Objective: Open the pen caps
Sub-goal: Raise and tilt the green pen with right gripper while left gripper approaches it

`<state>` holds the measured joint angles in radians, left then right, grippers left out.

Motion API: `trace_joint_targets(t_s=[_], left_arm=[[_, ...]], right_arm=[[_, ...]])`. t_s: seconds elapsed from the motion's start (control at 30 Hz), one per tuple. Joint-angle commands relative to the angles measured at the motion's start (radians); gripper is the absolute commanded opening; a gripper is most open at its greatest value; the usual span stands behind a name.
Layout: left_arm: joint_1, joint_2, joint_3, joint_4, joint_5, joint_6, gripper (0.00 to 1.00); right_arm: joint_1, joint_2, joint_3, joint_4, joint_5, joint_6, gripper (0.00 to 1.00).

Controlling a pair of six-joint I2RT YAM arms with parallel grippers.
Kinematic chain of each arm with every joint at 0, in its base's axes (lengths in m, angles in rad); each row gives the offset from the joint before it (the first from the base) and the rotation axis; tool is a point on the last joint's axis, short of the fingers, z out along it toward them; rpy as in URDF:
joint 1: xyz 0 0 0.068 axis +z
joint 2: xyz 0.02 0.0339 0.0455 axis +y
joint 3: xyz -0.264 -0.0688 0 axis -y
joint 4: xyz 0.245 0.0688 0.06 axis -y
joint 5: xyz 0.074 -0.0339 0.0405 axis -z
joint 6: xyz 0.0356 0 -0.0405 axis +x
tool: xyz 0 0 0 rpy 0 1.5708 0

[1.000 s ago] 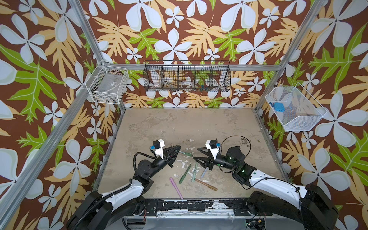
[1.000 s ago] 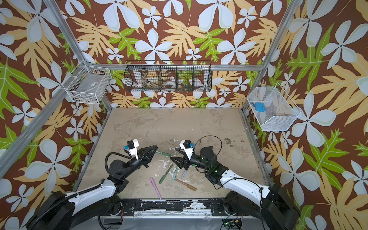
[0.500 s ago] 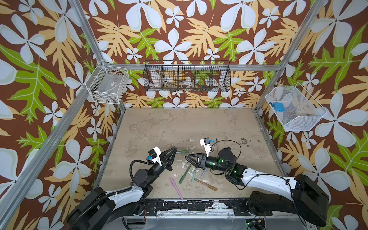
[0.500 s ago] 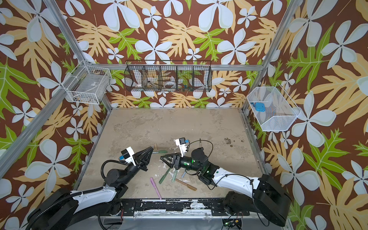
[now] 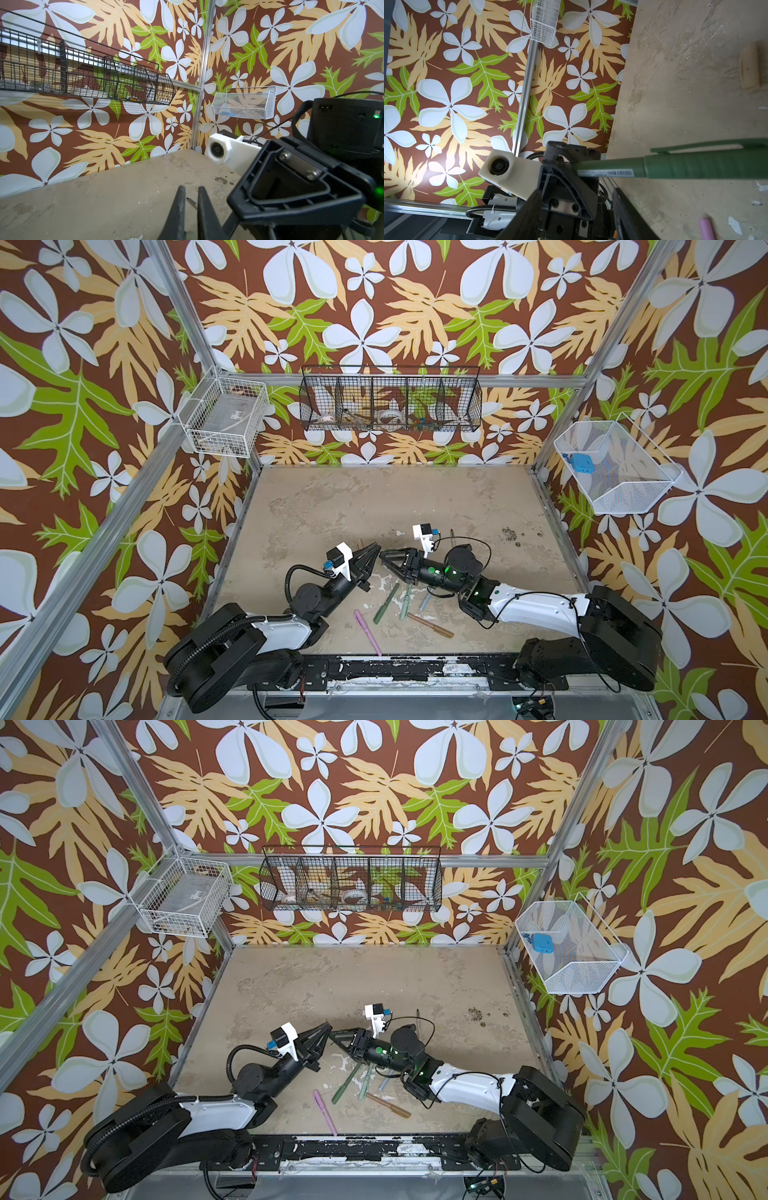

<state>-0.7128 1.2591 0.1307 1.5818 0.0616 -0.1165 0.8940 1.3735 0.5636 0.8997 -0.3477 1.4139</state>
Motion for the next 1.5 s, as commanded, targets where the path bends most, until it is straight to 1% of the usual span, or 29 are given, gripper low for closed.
trace_joint_targets(t_s=[0.0, 0.13, 0.27, 0.43, 0.6, 0.73, 0.87, 0.97, 1.1, 1.37, 1.47], left_arm=[[-0.004, 0.009, 0.031, 0.287, -0.005, 0.043, 0.00], [-0.004, 0.030, 0.070, 0.288, -0.001, 0.049, 0.00], [-0.004, 0.040, 0.096, 0.289, 0.014, 0.049, 0.00], [-0.004, 0.024, 0.134, 0.290, 0.026, 0.075, 0.00], [-0.004, 0.017, 0.189, 0.291, 0.076, 0.112, 0.00], [-0.004, 0.018, 0.227, 0.288, 0.130, 0.113, 0.00], [-0.004, 0.015, 0.247, 0.288, 0.145, 0.112, 0.00], [-0.005, 0.011, 0.253, 0.288, 0.160, 0.107, 0.00], [-0.005, 0.004, 0.256, 0.288, 0.168, 0.099, 0.00], [-0.007, -0.006, 0.259, 0.288, 0.191, 0.074, 0.00], [-0.007, -0.004, 0.254, 0.288, 0.218, 0.084, 0.00]], right_arm=[[0.000, -0.014, -0.014, 0.058, 0.071, 0.057, 0.54], [-0.007, -0.057, -0.027, 0.058, 0.128, 0.065, 0.54], [-0.028, -0.098, -0.012, 0.030, 0.169, 0.039, 0.53], [-0.058, -0.124, 0.000, 0.020, 0.176, 0.052, 0.51], [-0.063, -0.147, 0.009, -0.023, 0.193, 0.057, 0.58], [-0.082, -0.159, 0.007, -0.014, 0.192, 0.072, 0.59], [-0.096, -0.172, 0.017, -0.010, 0.189, 0.080, 0.55], [-0.095, -0.176, 0.030, -0.019, 0.190, 0.083, 0.50], [-0.095, -0.175, 0.035, -0.018, 0.194, 0.101, 0.47], [-0.096, -0.143, 0.047, 0.019, 0.195, 0.135, 0.40], [-0.095, -0.136, 0.056, 0.029, 0.203, 0.137, 0.35]])
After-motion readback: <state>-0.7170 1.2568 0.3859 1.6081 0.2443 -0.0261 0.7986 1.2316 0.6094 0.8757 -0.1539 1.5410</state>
